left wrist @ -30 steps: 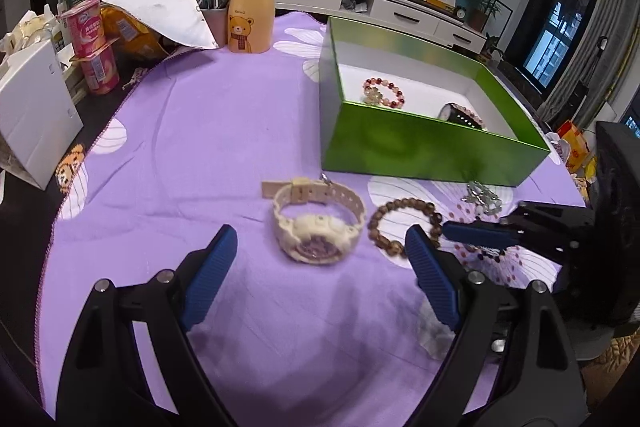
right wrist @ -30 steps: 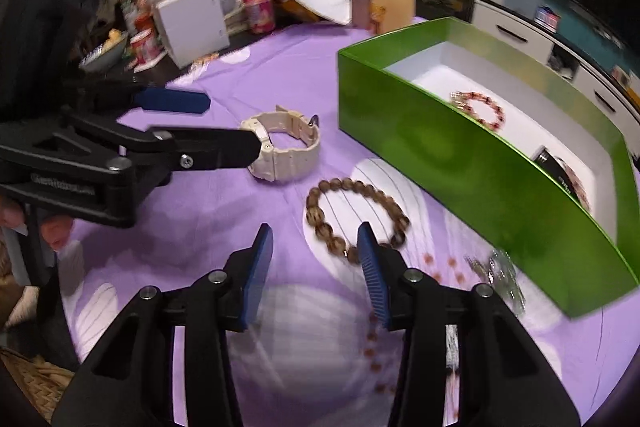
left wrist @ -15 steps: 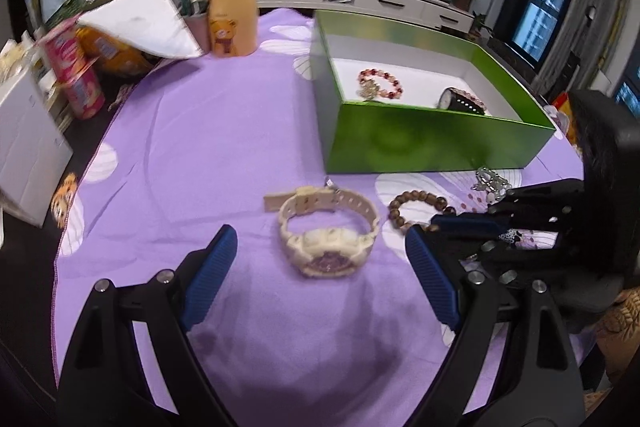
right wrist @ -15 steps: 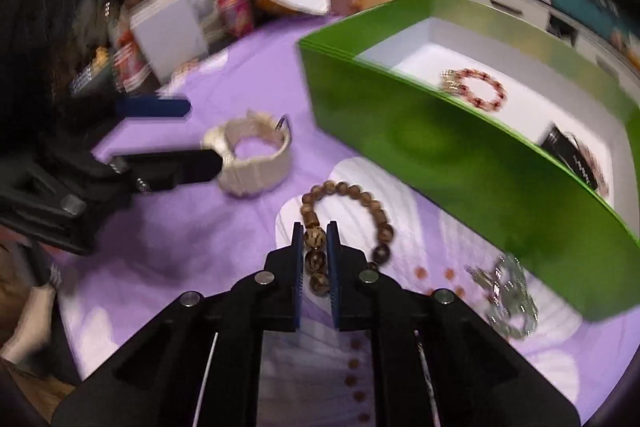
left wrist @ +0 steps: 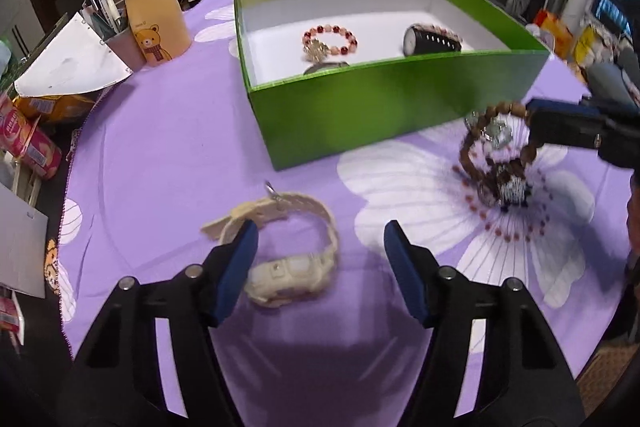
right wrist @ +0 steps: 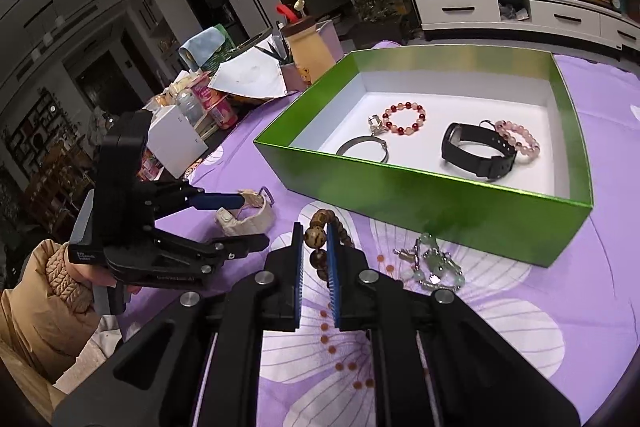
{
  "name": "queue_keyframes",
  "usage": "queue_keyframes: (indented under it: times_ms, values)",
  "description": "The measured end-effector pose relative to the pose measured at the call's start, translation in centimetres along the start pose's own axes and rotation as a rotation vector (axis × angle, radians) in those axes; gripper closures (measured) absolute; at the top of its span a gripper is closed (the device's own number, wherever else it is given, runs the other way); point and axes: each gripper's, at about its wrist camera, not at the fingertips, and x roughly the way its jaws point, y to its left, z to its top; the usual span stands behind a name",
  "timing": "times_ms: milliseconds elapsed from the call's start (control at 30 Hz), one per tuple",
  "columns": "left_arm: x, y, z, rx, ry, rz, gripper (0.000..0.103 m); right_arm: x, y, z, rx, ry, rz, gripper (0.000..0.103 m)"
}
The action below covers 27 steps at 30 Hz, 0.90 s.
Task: Organize jewelry
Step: 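Grasp the brown wooden bead bracelet with right tool while left tool grasps the cream watch, then carry cream watch with left tool into box while right tool carries brown bracelet, release both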
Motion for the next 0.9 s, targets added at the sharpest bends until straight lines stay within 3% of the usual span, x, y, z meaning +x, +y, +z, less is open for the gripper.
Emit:
queue_keyframes:
  times_ms: [167,267,300,333,567,900]
  values:
    - [-0.3,-0.1,-1.0,0.012,0.031,0.014,0.043,0.2,-0.2,-0.4,0.008,0.005,-0.002,0.092]
    - [-0.4,0.2,-1.3,-0.016,0.035,0.026,0.069,0.3,-0.1,-0.6,0.015,0.008,0.000,0.092]
    - [-0.4,0.4,-1.3,-0.038,0.039,0.015,0.082,0.4,-0.1,-0.6,0.017,0.008,0.000,0.092]
    - [-0.3,0.6,-1.4,-0.052,0.039,0.006,0.084,0.4,-0.1,-0.6,0.020,0.008,-0.001,0.092]
    - [-0.5,0.7,-2.0,-0.128,0.015,-0.017,0.086,-0.2,0.0,-0.7,0.032,-0.004,0.011,0.092]
    - [-3.3,-0.7,-1.3,-0.206,-0.087,-0.077,0.086,-2.7,-0.1,-0.3,0.044,-0.062,0.000,0.092]
